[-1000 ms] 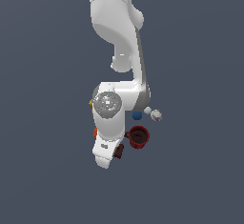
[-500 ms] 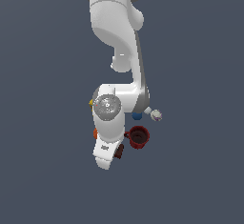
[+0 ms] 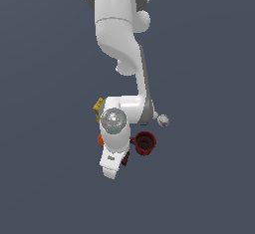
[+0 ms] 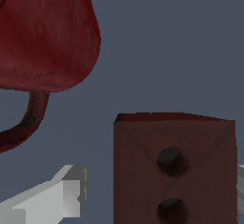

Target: Pick up a designated object from a clutter of objects.

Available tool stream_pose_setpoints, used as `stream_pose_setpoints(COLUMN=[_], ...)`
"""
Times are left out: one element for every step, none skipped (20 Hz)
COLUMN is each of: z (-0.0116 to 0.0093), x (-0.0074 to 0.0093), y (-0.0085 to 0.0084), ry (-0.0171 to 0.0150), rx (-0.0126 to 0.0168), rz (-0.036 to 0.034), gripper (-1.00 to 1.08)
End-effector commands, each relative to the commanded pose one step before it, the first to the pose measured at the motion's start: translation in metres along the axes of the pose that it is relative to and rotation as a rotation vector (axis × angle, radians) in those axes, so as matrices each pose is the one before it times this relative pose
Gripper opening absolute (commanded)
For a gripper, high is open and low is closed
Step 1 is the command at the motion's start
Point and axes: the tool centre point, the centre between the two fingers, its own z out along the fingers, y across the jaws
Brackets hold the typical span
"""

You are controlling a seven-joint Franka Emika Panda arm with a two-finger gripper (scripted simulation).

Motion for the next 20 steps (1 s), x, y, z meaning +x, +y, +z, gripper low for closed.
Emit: stream_pose_setpoints(z=[0.00601, 0.00074, 0.00005, -0.00011, 0.0, 0.0, 0.0, 0.0, 0.0, 0.0, 0.0, 0.0, 0.0, 0.0, -0.0002, -0.00018, -0.00055, -0.00091, -0.00128, -0.00165], x=[0.00003, 0.00007, 0.00011, 0.00005, 0.0, 0.0, 0.0, 0.0, 0.0, 0.0, 0.0, 0.0, 0.0, 0.0, -0.00014, -0.00005, -0.00014, -0.00023, -0.00032, -0.00041], y=[0.00077, 0.00036, 0.00038, 0.00016, 0.0, 0.0, 0.0, 0.0, 0.0, 0.0, 0.0, 0.0, 0.0, 0.0, -0.00009, -0.0001, -0.0003, -0.00049, -0.00069, -0.00089], ry=[0.00031, 0.0, 0.0, 0.0, 0.0, 0.0, 0.0, 0.0, 0.0, 0.0, 0.0, 0.0, 0.0, 0.0, 0.0, 0.0, 0.0, 0.0, 0.0, 0.0], rx=[-0.00147, 0.0, 0.0, 0.0, 0.0, 0.0, 0.0, 0.0, 0.0, 0.0, 0.0, 0.0, 0.0, 0.0, 0.0, 0.0, 0.0, 0.0, 0.0, 0.0], rz=[-0.00035, 0.0, 0.0, 0.0, 0.0, 0.0, 0.0, 0.0, 0.0, 0.0, 0.0, 0.0, 0.0, 0.0, 0.0, 0.0, 0.0, 0.0, 0.0, 0.0], gripper=[1.0, 1.0, 1.0, 1.0, -1.0, -1.0, -1.0, -1.0, -1.0, -1.0, -1.0, -1.0, -1.0, -1.0, -1.0, -1.0, -1.0, -1.0, -1.0, -1.0])
